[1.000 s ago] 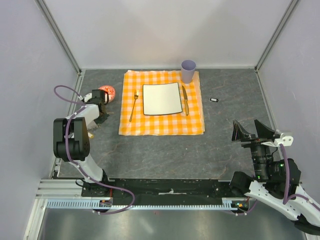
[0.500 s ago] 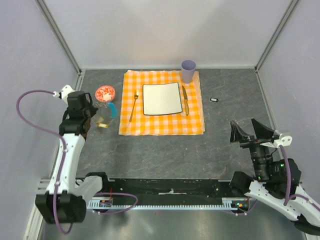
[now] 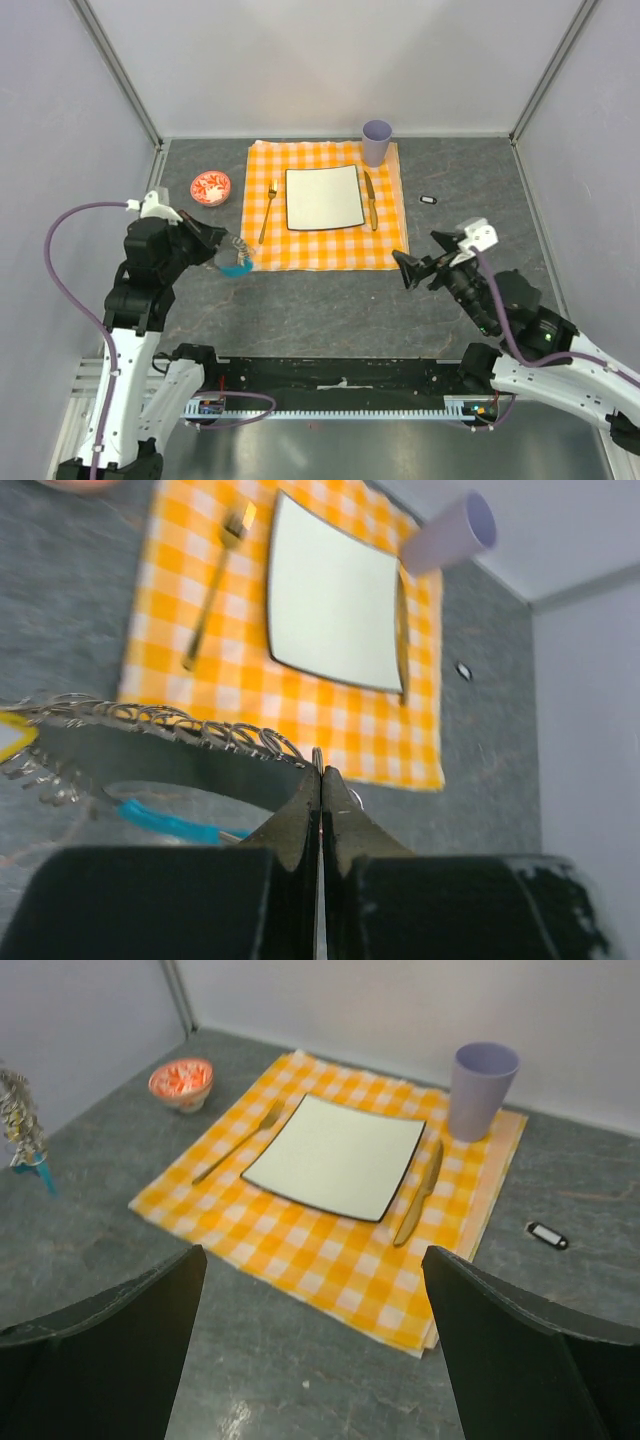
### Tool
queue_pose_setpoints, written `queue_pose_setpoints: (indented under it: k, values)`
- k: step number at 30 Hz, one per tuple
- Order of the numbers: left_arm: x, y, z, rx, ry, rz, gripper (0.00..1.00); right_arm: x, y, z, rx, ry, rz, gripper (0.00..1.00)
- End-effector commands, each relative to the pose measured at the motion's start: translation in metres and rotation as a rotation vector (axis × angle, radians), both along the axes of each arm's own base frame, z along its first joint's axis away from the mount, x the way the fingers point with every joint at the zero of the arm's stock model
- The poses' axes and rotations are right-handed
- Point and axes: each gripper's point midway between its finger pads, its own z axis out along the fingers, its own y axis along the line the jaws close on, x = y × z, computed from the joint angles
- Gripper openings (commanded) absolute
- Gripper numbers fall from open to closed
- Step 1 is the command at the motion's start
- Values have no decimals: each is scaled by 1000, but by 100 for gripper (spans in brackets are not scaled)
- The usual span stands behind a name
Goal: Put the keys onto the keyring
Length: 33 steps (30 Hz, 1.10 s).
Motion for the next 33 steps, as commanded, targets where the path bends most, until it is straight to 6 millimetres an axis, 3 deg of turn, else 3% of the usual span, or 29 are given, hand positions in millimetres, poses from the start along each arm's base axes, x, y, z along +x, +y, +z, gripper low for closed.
queue_pose_setpoints:
  k: [1, 3, 8, 9, 12, 17, 21, 29, 33]
  values:
    - [-19, -51, -8, -123, 54, -192, 2, -6, 33, -24, -54, 108, 118, 98]
    - [-26, -74, -24, -103, 103, -262, 2, -1, 37, -34, -67, 148, 95, 98]
    - [-49, -131, -61, -98, 193, -391, 2, -3, 73, -68, -168, 222, 209, 98]
    - [-51, -136, -76, -81, 224, -387, 2, -4, 78, -73, -179, 229, 232, 98]
    - [-62, -163, -94, -92, 259, -417, 2, -7, 91, -99, -192, 274, 272, 98]
    - [-78, -199, -107, -64, 295, -456, 2, -13, 100, -113, -158, 277, 328, 98]
    - [-73, -208, -124, -48, 329, -426, 2, -22, 107, -141, -199, 238, 416, 98]
    - [-52, -224, -134, -79, 291, -374, 2, -22, 116, -154, -194, 183, 458, 96]
    - [-45, -226, -141, -74, 300, -366, 2, -14, 125, -162, -158, 225, 423, 83]
